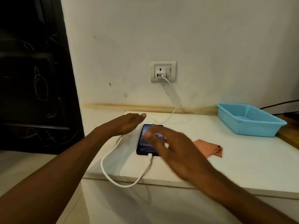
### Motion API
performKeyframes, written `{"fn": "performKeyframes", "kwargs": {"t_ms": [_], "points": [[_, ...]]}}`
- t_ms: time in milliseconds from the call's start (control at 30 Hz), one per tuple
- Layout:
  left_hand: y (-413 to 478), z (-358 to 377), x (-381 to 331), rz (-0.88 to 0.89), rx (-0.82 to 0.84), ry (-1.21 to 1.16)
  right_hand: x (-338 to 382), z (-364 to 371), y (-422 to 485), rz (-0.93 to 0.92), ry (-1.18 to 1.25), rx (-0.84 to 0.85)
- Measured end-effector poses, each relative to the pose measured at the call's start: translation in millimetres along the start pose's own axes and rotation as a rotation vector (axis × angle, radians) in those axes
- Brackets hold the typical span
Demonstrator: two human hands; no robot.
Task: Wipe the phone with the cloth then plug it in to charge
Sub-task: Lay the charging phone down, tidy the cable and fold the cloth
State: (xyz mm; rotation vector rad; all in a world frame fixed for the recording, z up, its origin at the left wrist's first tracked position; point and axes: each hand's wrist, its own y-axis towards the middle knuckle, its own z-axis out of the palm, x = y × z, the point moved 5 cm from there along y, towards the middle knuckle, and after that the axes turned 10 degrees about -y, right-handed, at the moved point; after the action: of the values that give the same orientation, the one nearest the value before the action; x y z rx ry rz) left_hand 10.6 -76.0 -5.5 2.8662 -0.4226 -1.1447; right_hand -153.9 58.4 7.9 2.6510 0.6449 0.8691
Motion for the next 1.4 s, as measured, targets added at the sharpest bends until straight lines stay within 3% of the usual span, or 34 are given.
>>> {"fn": "performKeyframes", "kwargs": {"t_ms": [133, 367, 567, 800, 1033, 1200, 1400], "points": [[1, -8, -18, 0.019, 0.035, 0.001, -43, -33, 28, 0.076, -0.073, -0.01], [17, 3, -58, 0.1, 0.119, 0.024, -93, -61, 16, 0.166, -0.473, 0.385], [17, 53, -104, 0.13, 0.381, 0.122, -103, -61, 1, 0.141, -0.589, 0.572], [19, 94, -125, 0.03, 0.523, 0.166, -128, -71, 12, 0.136, -0.494, 0.422], [20, 113, -135, -0.02, 0.529, 0.242, -136, -70, 26, 0.17, -0.459, 0.455], [27, 114, -143, 0.008, 0.495, 0.195, -146, -78, 28, 0.233, -0.264, 0.378], [44, 105, -153, 0.103, 0.385, 0.039, -173, -105, 26, 0.328, 0.163, 0.26]]}}
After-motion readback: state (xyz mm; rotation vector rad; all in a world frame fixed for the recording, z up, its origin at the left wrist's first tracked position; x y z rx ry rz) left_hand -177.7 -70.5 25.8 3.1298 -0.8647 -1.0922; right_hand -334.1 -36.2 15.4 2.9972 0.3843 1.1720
